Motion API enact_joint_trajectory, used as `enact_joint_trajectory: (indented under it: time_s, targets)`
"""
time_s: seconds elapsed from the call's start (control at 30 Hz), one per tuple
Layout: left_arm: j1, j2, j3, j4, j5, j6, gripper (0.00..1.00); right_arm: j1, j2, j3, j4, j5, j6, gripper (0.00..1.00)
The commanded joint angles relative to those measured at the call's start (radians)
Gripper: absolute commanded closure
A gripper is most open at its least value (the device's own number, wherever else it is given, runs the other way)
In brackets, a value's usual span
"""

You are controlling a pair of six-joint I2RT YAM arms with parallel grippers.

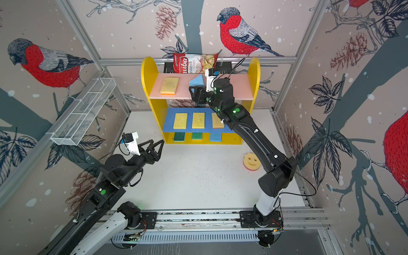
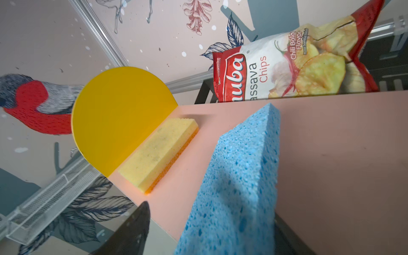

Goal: Arrange cleaning sponges on a shelf
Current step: Place the cleaning sponge at the shelf.

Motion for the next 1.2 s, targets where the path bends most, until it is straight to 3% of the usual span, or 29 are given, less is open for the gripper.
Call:
enact_joint_trajectory:
  time_s: [0.0,0.4,0.9,1.17]
  targets:
    - [0.003,0.006,-0.002,0.038,0.011,-0.003,0.19,0.015,0.017,0.014,-0.12,0.102,-0.043,0.25]
    - [0.003,0.01,0.002,0.035,0.01,-0.002,0.19,0.095,0.032,0.047,-0.156,0.328,-0.137,0.24]
    - [0.003,0.01,-0.002,0.04,0.017,-0.013,0.19,0.144,0.031,0.057,-0.157,0.503,-0.22,0.16]
    - [0.003,0.01,0.002,0.032,0.016,-0.013,0.19,0.132,0.047,0.102,-0.147,0.43,-0.234,0.1]
